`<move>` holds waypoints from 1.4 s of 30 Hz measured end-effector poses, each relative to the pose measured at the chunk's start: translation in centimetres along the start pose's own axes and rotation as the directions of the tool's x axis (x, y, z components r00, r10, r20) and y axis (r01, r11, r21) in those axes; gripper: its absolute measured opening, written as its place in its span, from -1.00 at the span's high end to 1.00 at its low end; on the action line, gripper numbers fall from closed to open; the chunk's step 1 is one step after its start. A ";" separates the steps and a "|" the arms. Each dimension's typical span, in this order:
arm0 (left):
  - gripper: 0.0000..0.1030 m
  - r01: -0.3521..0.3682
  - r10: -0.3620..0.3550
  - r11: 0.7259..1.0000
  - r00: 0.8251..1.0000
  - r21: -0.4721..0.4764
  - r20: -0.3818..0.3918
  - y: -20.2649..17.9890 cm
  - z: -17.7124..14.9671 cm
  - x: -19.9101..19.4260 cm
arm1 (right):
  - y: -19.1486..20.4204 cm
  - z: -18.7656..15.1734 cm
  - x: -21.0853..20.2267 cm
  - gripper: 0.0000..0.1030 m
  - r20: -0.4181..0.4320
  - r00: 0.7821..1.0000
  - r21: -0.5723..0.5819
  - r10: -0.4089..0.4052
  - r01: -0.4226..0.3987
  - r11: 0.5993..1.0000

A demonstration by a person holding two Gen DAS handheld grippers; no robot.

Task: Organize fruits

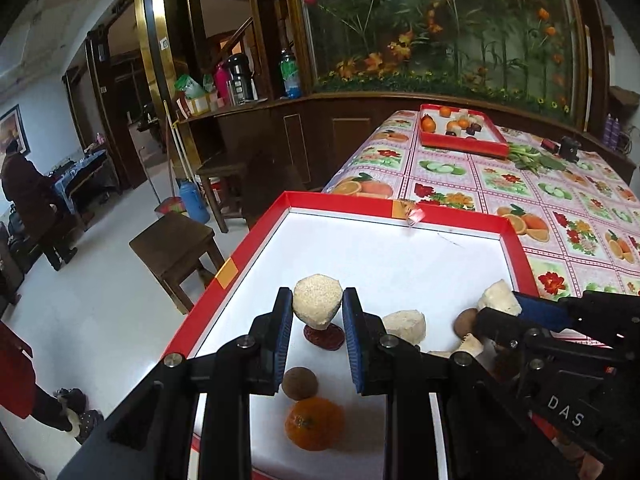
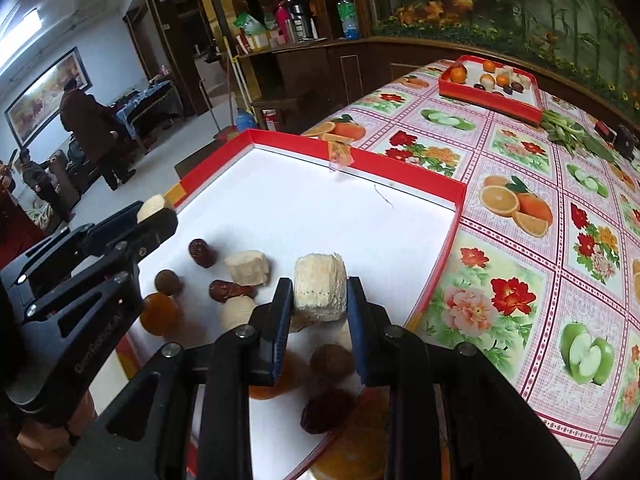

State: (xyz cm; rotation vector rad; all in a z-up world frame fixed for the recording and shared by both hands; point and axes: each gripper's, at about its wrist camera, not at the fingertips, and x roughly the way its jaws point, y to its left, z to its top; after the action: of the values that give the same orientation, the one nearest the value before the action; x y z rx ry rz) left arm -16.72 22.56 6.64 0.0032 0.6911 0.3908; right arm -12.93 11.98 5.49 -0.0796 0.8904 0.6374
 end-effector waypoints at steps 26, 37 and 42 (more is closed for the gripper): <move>-0.26 -0.066 0.063 0.995 0.997 -0.074 -0.038 0.5 -0.8 -0.7 | 0.9 -0.3 -1.0 0.11 0.064 0.996 -0.025 -0.057 0.058 0.998; -0.65 -0.061 0.063 0.995 0.998 -0.084 0.027 -0.8 -0.2 -6.9 | 0.2 -1.2 -7.4 -0.20 0.193 0.980 -0.017 -0.051 0.055 0.998; -0.76 -0.062 0.066 0.991 0.997 -0.118 0.036 -0.9 -0.5 -9.6 | 0.3 -2.4 -10.4 -0.30 0.250 0.967 -0.013 -0.045 0.050 0.999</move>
State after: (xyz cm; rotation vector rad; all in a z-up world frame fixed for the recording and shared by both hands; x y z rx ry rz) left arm -23.46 18.30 12.12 -0.0772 0.6292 0.4910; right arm -19.56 6.35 11.78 -0.0366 0.6374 0.5960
